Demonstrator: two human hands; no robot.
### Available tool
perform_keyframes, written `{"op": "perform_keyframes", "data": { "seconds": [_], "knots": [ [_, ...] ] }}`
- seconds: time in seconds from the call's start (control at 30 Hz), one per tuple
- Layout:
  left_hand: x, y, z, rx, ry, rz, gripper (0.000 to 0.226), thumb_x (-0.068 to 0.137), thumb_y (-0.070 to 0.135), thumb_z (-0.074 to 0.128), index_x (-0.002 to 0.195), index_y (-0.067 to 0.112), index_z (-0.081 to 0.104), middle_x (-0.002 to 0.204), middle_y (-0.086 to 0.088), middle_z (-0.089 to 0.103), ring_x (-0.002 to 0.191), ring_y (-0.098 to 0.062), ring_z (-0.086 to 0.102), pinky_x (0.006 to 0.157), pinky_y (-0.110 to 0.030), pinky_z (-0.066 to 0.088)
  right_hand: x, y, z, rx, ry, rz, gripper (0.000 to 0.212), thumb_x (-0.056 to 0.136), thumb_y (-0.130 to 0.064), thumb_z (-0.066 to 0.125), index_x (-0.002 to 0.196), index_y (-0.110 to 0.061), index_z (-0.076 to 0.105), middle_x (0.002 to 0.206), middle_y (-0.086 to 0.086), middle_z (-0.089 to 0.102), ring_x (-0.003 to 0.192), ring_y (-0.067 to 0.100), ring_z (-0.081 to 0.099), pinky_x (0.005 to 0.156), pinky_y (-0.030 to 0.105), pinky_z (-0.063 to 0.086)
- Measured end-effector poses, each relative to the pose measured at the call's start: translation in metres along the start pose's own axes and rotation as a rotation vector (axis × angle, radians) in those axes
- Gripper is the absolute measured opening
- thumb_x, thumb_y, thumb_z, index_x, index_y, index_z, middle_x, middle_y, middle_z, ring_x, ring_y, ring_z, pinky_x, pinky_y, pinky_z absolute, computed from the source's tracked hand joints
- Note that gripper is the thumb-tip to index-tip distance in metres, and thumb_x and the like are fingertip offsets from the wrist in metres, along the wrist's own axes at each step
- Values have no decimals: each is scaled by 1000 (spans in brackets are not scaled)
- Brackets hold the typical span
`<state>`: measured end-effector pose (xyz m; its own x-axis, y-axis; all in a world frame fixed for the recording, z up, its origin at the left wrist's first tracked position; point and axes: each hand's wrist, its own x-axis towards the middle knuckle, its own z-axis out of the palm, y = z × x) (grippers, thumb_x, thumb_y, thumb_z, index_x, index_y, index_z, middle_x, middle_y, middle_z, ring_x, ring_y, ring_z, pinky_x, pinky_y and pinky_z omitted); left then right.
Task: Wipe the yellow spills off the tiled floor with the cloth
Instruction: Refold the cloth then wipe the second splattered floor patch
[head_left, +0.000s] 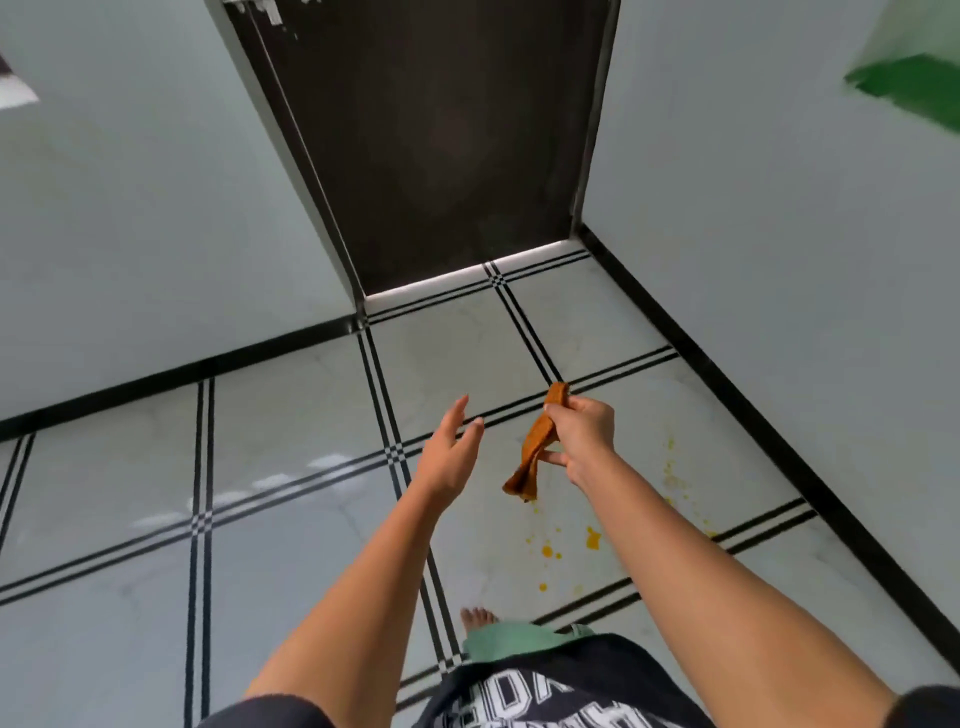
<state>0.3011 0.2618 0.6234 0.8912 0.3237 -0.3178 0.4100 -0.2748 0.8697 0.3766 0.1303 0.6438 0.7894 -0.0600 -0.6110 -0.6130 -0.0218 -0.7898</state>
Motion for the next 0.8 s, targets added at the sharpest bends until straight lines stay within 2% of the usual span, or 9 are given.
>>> {"op": "perform_keyframes", "data": {
  "seconds": [0.1, 0.23, 0.33, 0.43, 0.5, 0.63, 0.73, 0.8],
  "knots": [
    [54, 17, -26, 17, -55, 12, 52, 97, 39, 38, 146, 26, 24, 150, -9, 31, 135, -24, 33, 110, -42, 30, 28, -33, 29, 22, 30, -10, 7, 89, -5, 59, 90, -9, 64, 84, 13, 63, 82, 29, 63, 48, 37, 52],
    [125, 39, -43, 44, -145, 30, 52, 97, 39, 37, 145, 25, 25, 149, -8, 31, 136, -25, 32, 111, -41, 28, 68, -68, 62, 70, 103, -22, 18, 88, -6, 60, 74, -15, 60, 84, 13, 62, 82, 28, 62, 49, 37, 51],
    [183, 51, -48, 72, -242, 54, 51, 97, 40, 39, 144, 25, 28, 148, -9, 34, 134, -24, 35, 110, -39, 29, 100, -92, 83, 116, 182, -15, 7, 88, -7, 60, 81, -6, 62, 77, 13, 60, 74, 26, 62, 53, 40, 54],
    [247, 67, -52, 123, -354, 75, 50, 97, 39, 38, 144, 25, 29, 148, -6, 34, 134, -23, 34, 109, -35, 26, 136, -111, 100, 194, 289, -1, 7, 87, -4, 58, 86, 1, 63, 74, 15, 59, 70, 27, 63, 59, 47, 58],
    [298, 80, -51, 181, -464, 104, 50, 98, 38, 38, 145, 24, 29, 149, -5, 33, 136, -22, 31, 109, -32, 23, 163, -124, 112, 285, 394, 26, 6, 86, -3, 58, 85, -2, 64, 77, 16, 59, 73, 30, 64, 60, 48, 58],
    [358, 106, -47, 275, -628, 156, 48, 98, 35, 38, 144, 22, 30, 150, -3, 31, 137, -17, 29, 108, -26, 19, 184, -149, 125, 451, 537, 61, 8, 88, -2, 58, 91, -9, 60, 76, 11, 61, 62, 21, 63, 49, 37, 54],
    [396, 124, -26, 324, -791, 169, 47, 99, 35, 37, 144, 22, 29, 150, -5, 32, 135, -19, 32, 106, -27, 23, 198, -166, 127, 589, 656, 48, 12, 90, -2, 57, 92, -14, 55, 78, 6, 59, 74, 24, 62, 57, 40, 54],
    [410, 134, -3, 380, -895, 190, 47, 99, 36, 35, 144, 24, 28, 149, -5, 32, 135, -21, 33, 106, -31, 27, 210, -169, 122, 657, 731, 40, 14, 91, -4, 56, 99, -15, 54, 79, 5, 59, 76, 24, 61, 54, 36, 53]
  ]
}}
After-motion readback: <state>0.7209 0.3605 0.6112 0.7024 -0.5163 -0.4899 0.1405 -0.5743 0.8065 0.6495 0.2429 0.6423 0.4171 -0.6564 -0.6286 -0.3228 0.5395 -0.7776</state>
